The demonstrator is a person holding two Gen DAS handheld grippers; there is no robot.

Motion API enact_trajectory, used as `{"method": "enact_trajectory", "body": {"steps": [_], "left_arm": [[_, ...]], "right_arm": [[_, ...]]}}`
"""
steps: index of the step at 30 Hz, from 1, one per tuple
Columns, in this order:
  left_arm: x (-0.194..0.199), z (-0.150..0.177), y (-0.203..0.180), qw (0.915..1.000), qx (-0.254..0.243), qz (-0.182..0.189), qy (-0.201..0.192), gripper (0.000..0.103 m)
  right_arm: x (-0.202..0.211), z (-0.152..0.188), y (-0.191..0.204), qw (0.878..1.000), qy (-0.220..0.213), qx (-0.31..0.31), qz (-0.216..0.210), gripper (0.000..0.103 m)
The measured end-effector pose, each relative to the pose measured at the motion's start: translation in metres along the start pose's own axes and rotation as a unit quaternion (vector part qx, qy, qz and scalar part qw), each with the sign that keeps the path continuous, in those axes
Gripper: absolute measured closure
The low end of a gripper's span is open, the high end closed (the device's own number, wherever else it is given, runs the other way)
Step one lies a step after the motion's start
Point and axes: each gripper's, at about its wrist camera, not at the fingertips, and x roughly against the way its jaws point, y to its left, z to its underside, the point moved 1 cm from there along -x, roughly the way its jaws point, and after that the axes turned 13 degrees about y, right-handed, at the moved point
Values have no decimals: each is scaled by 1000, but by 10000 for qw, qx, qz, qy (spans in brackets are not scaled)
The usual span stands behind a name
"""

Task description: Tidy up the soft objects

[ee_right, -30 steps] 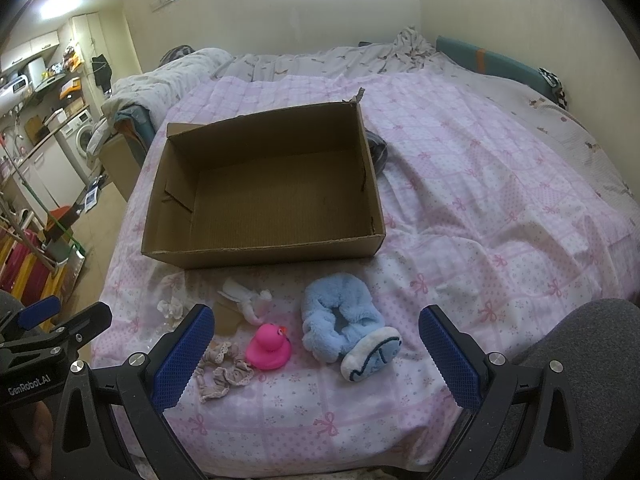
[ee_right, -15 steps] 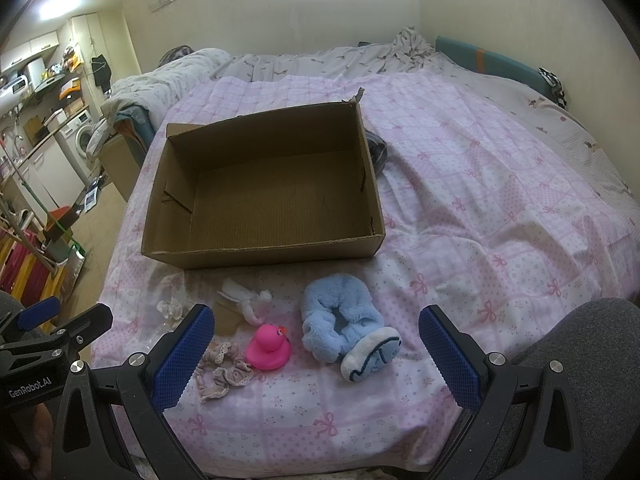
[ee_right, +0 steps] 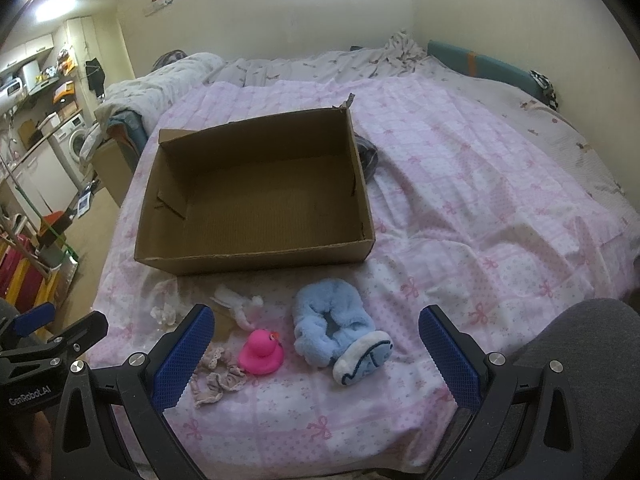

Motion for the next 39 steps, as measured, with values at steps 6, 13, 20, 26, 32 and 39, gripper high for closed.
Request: {"method": "enact_trajectory", "body": {"steps": [6, 13, 20, 26, 32, 39], "left_arm": [[0, 0, 0, 10000, 4, 5, 6, 0], [7, -4, -1, 9999, 21, 121, 57, 0], [18, -33, -1, 9998, -47, 55, 171, 0], [-1, -61, 8, 9972, 13, 252, 707, 0], [-43, -73, 28, 9884, 451, 292, 1419, 0], [-81, -65, 49, 9780, 751, 228, 1932, 0]], "right_arm": [[-4, -1, 5, 9995, 126, 125, -259, 0], [2, -2, 11, 9985, 145, 280, -455, 0], [8, -20, 9, 9970, 240, 293, -674, 0], [-6, -53, -9, 9909, 798, 140, -1074, 0], [-58, -61, -31, 9722, 1961, -379, -1223, 0], [-139, -41, -39, 9443, 3129, -684, -761, 0]]}}
